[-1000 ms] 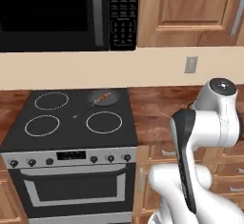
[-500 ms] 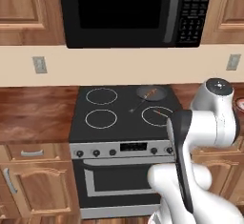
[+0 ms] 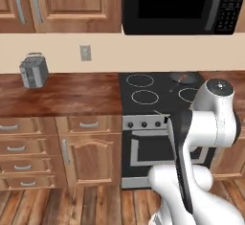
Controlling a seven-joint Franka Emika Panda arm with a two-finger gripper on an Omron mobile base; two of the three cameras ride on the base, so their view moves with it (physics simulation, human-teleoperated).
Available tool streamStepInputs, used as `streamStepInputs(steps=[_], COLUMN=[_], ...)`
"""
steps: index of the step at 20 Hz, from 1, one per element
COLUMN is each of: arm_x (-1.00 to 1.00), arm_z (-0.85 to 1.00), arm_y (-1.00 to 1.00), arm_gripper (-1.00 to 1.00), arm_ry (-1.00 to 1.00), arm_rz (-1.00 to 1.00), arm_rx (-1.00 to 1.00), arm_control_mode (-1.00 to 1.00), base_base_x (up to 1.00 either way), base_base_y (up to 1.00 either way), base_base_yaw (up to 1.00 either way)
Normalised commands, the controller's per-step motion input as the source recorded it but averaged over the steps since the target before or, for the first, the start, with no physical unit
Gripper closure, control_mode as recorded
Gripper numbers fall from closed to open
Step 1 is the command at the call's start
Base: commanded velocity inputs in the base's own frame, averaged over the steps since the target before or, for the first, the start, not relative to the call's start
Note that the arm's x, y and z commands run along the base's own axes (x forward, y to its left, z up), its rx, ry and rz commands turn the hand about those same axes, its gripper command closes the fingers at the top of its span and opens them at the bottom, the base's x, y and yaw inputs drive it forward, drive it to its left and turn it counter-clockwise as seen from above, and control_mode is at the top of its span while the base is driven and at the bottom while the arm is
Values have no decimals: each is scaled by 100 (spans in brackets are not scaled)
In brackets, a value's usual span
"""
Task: Place the cold items (carrot and peach) from the fridge in one tupperware on the dining counter. Place the warm items (kebab skewer and hot dog) in the stove area in another tupperware.
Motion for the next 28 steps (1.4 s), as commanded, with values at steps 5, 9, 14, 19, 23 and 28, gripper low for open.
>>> streamStepInputs(steps=[5,9,14,19,23,28], arm_x=[0,0,0,0,0,0], arm_z=[0,0,0,0,0,0], arm_y=[0,0,0,0,0,0], arm_gripper=[100,100,100,100,100,100], arm_ry=[0,0,0,0,0,0], arm_rz=[0,0,0,0,0,0], arm_rx=[0,0,0,0,0,0], arm_control_mode=[100,100,100,100,100,100], base_base_x=[-93,-99,-100,-100,-100,-100], base_base_y=[100,96,77,56,33,23], base_base_yaw=[0,0,0,5,16,17])
